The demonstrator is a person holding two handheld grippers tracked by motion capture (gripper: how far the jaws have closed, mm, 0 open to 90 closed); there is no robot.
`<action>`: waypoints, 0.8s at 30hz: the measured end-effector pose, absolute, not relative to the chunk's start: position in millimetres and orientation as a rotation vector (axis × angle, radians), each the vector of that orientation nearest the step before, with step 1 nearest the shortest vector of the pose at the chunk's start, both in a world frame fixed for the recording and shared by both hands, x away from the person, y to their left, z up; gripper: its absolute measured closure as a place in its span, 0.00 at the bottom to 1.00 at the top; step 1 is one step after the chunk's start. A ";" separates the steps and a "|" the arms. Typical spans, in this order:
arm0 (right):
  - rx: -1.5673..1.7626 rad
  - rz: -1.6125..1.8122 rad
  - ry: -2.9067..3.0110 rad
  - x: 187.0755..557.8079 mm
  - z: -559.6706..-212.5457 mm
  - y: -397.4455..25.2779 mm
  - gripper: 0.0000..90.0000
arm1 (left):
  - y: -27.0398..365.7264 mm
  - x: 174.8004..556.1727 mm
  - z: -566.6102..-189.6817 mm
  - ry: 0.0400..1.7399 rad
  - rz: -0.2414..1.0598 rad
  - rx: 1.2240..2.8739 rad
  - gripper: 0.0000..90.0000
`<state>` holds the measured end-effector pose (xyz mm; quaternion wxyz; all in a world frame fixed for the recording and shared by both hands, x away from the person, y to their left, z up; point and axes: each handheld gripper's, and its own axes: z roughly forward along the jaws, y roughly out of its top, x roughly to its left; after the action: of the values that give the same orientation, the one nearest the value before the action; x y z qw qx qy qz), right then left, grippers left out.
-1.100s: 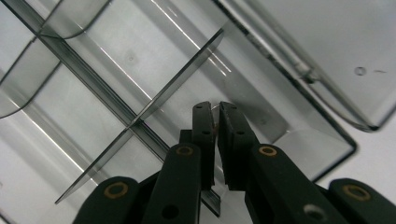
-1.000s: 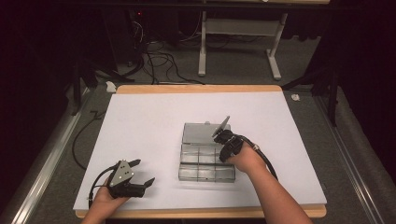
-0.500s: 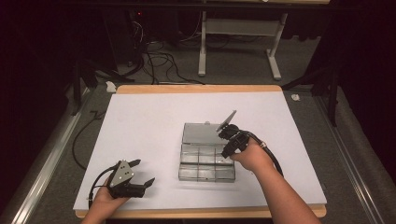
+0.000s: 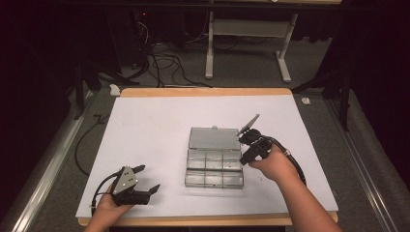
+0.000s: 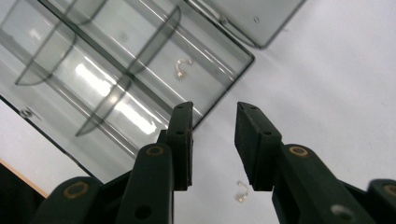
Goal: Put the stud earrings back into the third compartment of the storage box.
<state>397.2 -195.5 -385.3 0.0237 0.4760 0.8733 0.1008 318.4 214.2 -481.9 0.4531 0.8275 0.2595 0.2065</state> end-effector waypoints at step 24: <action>1.550 0.308 2.647 373.9 -391.5 -240.3 0.70 | 212.9 318.1 -482.1 0.638 0.514 2.058 0.16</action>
<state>373.9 -240.3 -391.5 0.0295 0.5026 0.8582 0.0997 318.1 212.9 -482.1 0.4468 0.8312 0.2577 0.2076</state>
